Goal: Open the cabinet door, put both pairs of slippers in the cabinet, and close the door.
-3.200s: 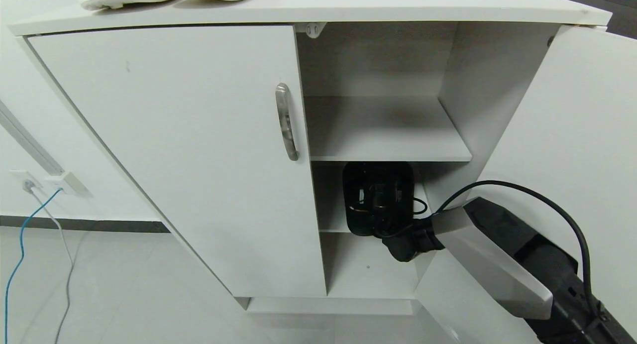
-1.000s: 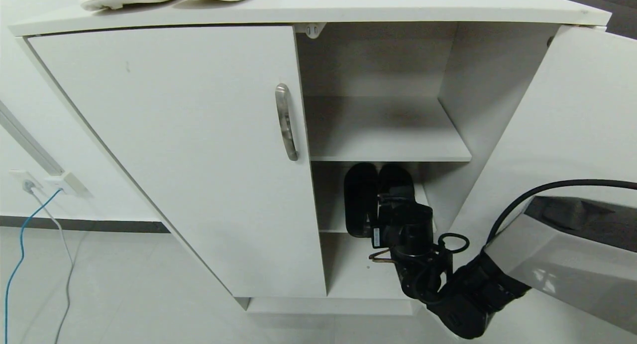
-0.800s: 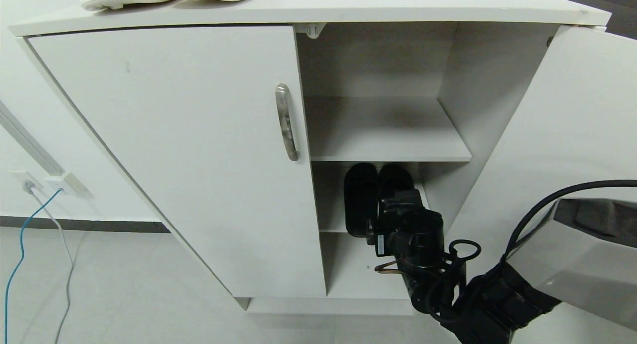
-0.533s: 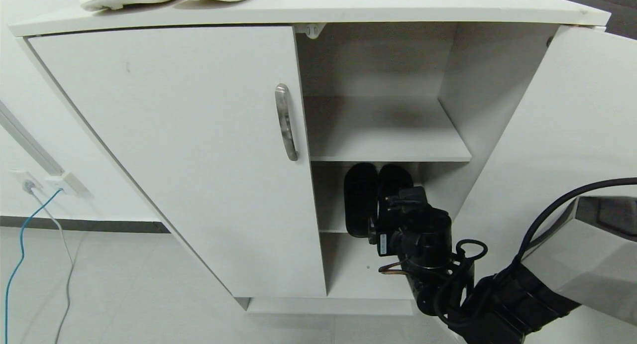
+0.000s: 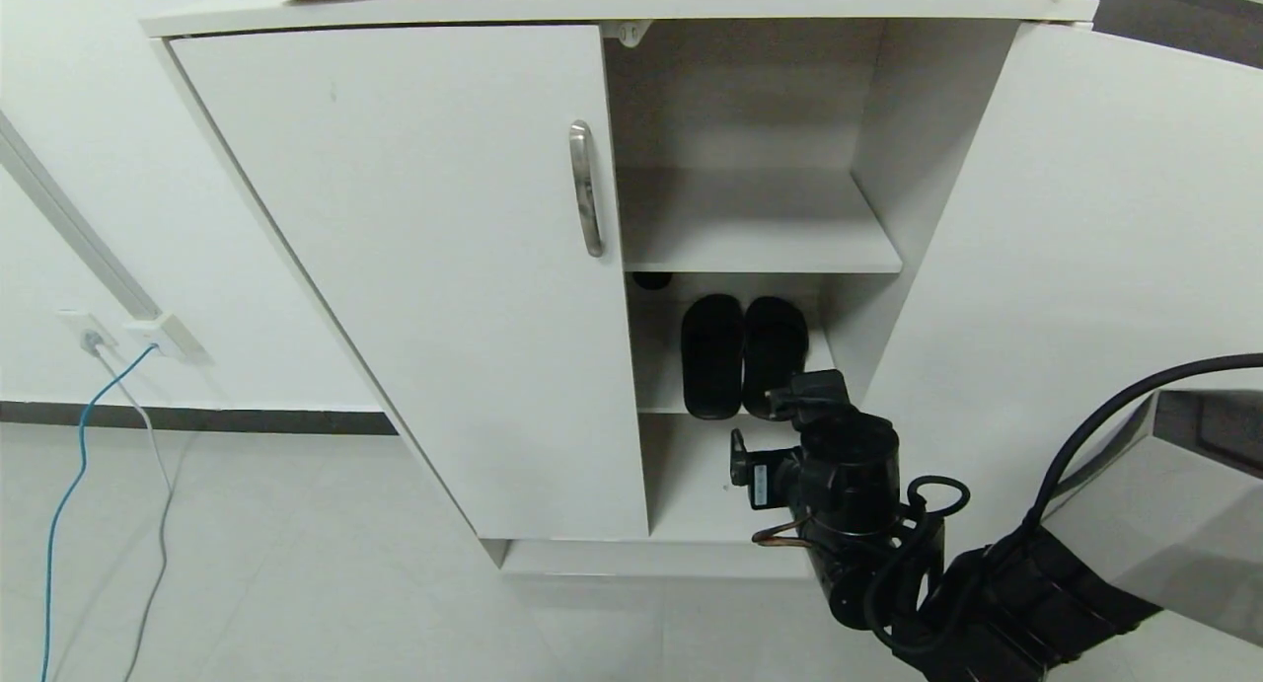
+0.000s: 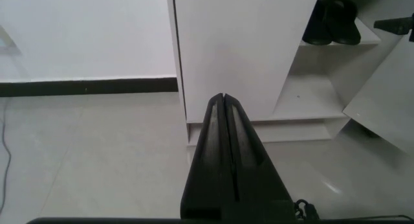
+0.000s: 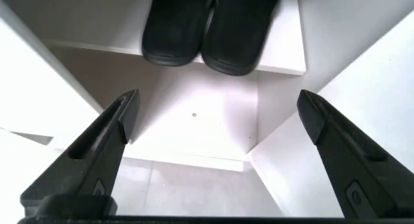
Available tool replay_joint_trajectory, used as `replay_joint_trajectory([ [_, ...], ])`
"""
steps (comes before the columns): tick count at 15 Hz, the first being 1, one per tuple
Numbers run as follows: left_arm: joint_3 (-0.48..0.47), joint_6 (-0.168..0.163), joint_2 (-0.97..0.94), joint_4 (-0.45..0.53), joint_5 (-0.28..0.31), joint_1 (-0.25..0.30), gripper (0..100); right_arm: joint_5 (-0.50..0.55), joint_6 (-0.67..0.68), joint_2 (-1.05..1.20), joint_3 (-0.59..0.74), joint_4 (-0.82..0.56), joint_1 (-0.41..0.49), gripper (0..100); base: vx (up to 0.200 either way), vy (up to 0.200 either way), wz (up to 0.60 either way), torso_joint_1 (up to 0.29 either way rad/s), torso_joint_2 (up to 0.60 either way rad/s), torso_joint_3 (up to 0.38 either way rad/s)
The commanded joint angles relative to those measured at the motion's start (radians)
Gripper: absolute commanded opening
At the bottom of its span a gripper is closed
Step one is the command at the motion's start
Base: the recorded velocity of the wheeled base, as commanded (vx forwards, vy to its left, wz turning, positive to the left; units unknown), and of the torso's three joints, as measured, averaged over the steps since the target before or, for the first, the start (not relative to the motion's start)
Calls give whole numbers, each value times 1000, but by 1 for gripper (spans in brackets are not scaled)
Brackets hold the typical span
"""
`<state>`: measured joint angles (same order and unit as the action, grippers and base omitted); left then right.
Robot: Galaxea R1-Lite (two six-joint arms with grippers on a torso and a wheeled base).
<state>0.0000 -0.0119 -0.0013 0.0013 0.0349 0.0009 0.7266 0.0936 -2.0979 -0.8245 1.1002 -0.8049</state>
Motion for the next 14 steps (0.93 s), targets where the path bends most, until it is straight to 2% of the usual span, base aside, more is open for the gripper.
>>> replay_joint_trajectory([
  [1,0,0,1,0,0,1,0,1,0,-2,1,1,1,100,0,0,0,0,0,0],
  [14,0,-2,1,0,0,1,0,8,-6,2,22,17,-4,100,0,0,0,0,0,0],
])
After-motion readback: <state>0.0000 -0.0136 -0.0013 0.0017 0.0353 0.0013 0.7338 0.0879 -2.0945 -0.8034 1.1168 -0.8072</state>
